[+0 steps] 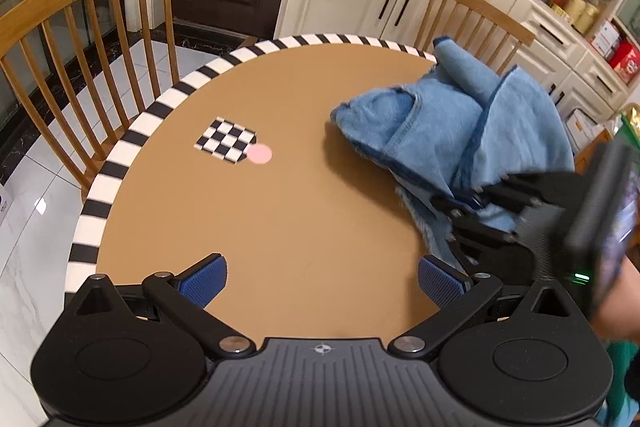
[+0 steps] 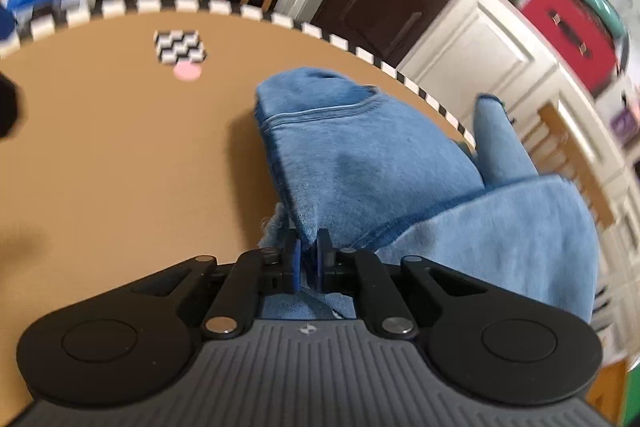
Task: Fold clothes
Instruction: 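Grasp the jeans waistband with the right gripper while the left gripper grasps the other waistband side, then lift the jeans by the waistband with both grippers, raising them off the table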
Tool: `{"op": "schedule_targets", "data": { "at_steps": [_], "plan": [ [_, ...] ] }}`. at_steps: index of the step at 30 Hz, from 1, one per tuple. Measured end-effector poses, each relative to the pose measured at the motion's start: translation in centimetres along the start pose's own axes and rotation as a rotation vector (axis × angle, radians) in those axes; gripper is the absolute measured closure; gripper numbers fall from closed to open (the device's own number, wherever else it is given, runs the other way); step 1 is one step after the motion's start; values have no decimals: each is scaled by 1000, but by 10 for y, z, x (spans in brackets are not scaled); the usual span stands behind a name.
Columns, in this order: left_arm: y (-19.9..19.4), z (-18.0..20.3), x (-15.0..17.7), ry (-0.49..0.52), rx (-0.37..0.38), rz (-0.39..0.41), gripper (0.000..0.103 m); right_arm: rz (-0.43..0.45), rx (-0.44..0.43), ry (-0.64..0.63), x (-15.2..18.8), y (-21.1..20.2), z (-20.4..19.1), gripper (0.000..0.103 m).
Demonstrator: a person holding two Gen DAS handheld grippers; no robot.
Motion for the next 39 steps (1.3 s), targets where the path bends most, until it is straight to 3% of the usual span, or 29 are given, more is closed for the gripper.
{"op": "schedule_targets", "data": {
  "at_steps": [2,5,10,12,17,23,25,28,29,33,39],
  "plan": [
    [2,3,-5,-35,22,-8,0,23,-22,55,4,-17,5,96],
    [8,9,-8,-136,114,-44,0,40,-43,107,13,-42,14,96],
    [23,15,1,-407,381,-90,0,63,-69,194,22,-76,21,96],
    [35,11,10,-531,446,-115,0,65,-76,209,29,-87,18,96],
    [62,3,25,-819,542,-165,2,63,-82,224,42,-101,21,96],
    [86,-3,24,-998,578,-142,13,66,-97,240,44,-111,28,96],
    [92,-3,26,-1064,588,-144,24,67,-111,238,44,-111,30,96],
    [94,-6,29,-1145,558,-108,67,69,-127,234,44,-113,27,95],
    [95,-7,24,-1152,545,-95,79,68,-128,231,45,-114,25,95],
    [84,-7,13,-1085,543,-56,84,57,-142,223,49,-121,13,95],
    [40,2,-16,-717,465,58,86,46,-204,183,40,-141,6,90]
  ]
}}
Point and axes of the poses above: each gripper's, at about its wrist camera, not at the fingertips, and y roughly the way its jaws point, z to its right, x to its underside, the point moved 8 cm from there along y, roughly the way its jaws point, and after that the axes turned 6 degrees about -y, right-handed, at the moved point
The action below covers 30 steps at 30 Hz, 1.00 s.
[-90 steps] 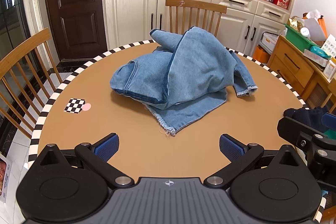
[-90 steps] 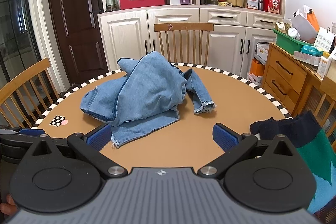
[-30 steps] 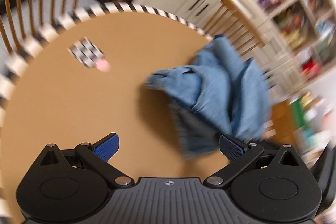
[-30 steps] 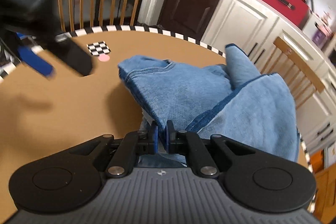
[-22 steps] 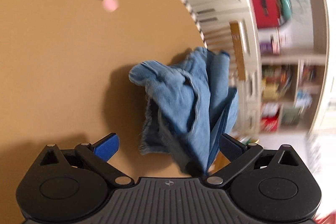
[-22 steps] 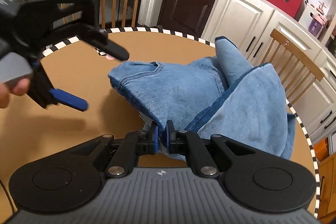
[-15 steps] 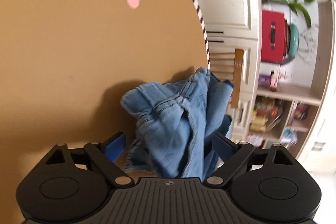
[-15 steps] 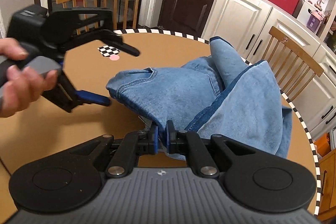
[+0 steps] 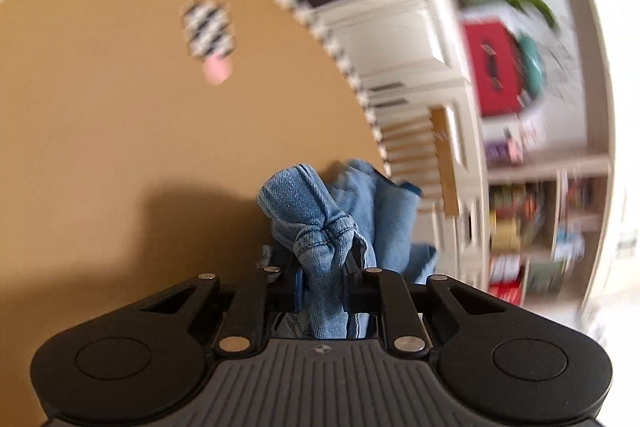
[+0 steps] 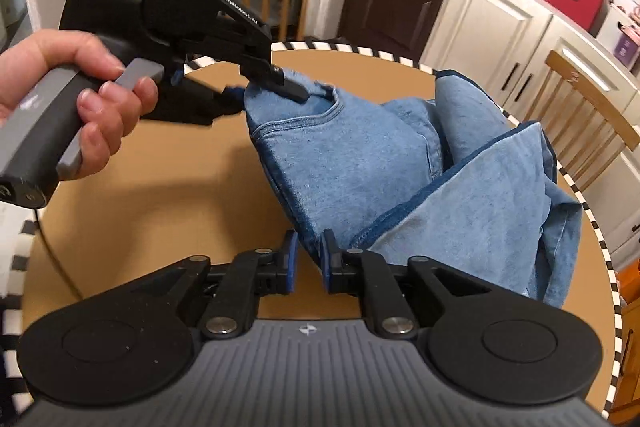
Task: Fold clothes
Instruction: 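Lift the jeans by the waistband with both grippers, raising them off the table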
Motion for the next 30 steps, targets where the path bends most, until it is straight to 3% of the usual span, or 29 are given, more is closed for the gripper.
{"op": "schedule_targets", "data": {
  "at_steps": [2,4,8,14,17,19,24,29,30],
  "plan": [
    [-9,9,2,129,-22,0,86,15,-11,0,-10,-13,9,85],
    [-19,17,6,246,-41,-4,86,41,20,-6,-29,-25,31,67],
    [-40,14,29,417,-85,-30,86,54,56,-82,-81,-20,73,66],
    [-60,-14,81,554,-138,-98,90,-56,-106,-155,-163,58,102,63],
    [-48,-22,95,519,-143,-113,90,-189,-136,-244,-188,115,101,58],
    [-38,-22,98,481,-130,-109,91,-273,-143,-302,-200,152,99,45],
    [-33,-22,99,448,-102,-83,91,-445,-132,-438,-213,227,85,28],
    [-38,-35,101,394,-95,-73,91,-584,-133,-450,-205,272,78,28],
    [-40,-38,101,392,-94,-71,91,-614,-141,-439,-201,279,79,35]
  ]
}}
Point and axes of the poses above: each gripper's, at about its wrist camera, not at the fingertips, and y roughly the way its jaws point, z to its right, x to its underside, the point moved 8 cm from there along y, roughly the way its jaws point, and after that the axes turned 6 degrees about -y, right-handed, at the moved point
